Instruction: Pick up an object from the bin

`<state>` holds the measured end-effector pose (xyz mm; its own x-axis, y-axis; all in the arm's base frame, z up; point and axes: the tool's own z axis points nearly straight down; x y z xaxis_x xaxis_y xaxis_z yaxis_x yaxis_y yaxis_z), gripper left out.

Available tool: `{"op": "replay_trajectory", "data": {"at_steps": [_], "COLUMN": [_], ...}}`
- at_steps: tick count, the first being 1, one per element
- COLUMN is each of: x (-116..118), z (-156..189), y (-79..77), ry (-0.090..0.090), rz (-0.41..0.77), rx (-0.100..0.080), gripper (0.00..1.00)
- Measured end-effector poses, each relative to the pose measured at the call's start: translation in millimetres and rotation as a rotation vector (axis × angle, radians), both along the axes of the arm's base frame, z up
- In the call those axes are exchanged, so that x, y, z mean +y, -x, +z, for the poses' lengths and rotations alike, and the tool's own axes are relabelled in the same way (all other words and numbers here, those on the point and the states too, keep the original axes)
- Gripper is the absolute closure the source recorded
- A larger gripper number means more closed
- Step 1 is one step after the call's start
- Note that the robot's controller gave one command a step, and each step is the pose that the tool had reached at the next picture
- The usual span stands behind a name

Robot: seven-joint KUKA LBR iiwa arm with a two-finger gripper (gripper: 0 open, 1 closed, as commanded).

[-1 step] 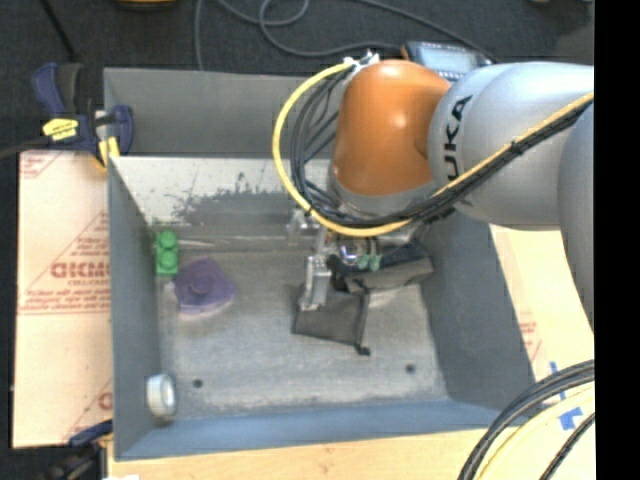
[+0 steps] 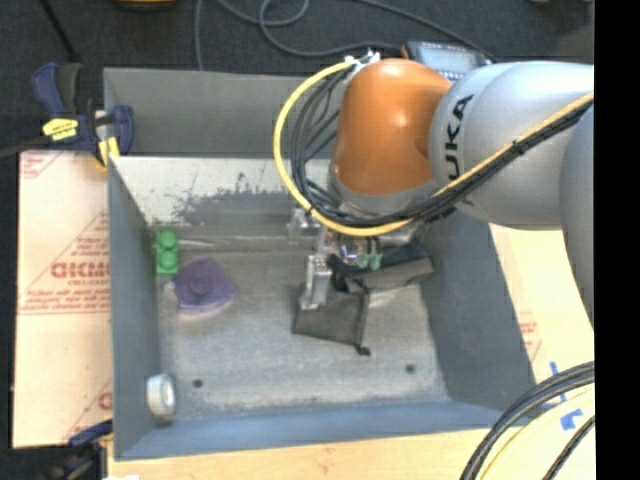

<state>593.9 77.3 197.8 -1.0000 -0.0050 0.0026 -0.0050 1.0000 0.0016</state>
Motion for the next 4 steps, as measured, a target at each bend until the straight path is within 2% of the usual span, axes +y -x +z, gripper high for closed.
{"op": "replay_trajectory", "data": {"at_steps": [1,2,3,4], "x": [0.2,7.4,-6.8,-18.3], "z": [1.5,-18.6,-42.7,-57.7], "y": [-0.7,-5.1,-14.7,14.4], "ry": [0.000,0.000,0.002,0.002], "rz": [0.000,-0.005,-0.060,0.142], "rx": [-0.003,-0.006,-0.004,-0.007], "gripper": [0.00,0.00,0.00,0.00]}}
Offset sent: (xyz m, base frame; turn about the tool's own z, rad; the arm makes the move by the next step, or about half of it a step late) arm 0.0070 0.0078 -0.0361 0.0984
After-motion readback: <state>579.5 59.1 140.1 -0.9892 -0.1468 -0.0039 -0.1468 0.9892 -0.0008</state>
